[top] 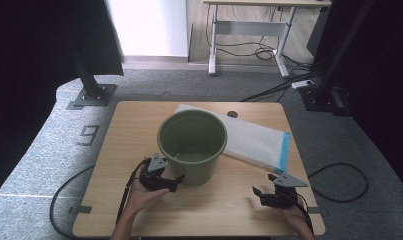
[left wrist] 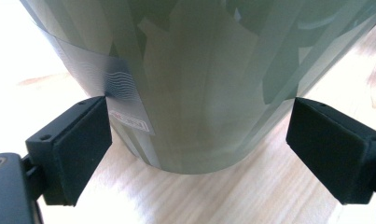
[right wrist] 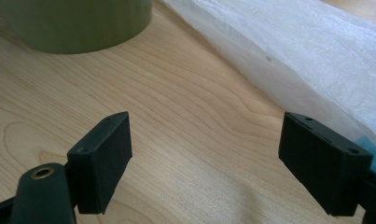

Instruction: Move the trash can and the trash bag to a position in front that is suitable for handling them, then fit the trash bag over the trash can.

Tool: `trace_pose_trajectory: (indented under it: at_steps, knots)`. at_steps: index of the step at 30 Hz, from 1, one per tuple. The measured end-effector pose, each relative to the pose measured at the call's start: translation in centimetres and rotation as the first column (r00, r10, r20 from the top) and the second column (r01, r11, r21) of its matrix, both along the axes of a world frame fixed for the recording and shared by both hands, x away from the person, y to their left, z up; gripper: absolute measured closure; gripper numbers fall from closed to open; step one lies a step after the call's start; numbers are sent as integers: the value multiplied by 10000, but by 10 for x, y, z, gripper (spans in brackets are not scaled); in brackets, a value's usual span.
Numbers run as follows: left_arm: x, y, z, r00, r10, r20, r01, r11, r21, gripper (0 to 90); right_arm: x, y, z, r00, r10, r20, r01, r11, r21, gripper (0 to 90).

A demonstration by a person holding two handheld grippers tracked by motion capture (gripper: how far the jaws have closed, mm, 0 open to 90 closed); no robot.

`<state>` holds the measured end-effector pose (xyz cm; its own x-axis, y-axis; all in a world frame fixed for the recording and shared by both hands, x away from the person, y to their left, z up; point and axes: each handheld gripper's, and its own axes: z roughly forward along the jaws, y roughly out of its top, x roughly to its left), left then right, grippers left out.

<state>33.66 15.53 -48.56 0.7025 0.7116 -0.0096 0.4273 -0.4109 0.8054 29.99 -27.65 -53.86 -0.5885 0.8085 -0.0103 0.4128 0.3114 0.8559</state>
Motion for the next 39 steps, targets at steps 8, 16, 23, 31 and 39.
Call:
trace_pose_trajectory:
  at_steps: [8,16,23,31,39]
  knots:
    - [18,-16,5,9998,-85,-189,88,9998,170,105,-1,2,-1,9995,317,-4,-317,9995,-15,166]
    - [28,-29,6,9996,-143,-246,146,9998,139,124,-1,5,-3,9982,589,-114,-591,9980,-234,165]
    - [16,-18,9,9998,-12,-176,7,9996,-273,150,-2,3,-3,9994,358,1,-357,9988,-343,165]
    - [-1,6,3,9983,530,-226,-533,9985,-104,165,1,1,0,9991,-374,184,381,9985,-391,169]
    - [-12,19,-1,9959,888,-190,-881,9955,363,162,28,7,9,9948,-867,526,904,9932,-728,162]
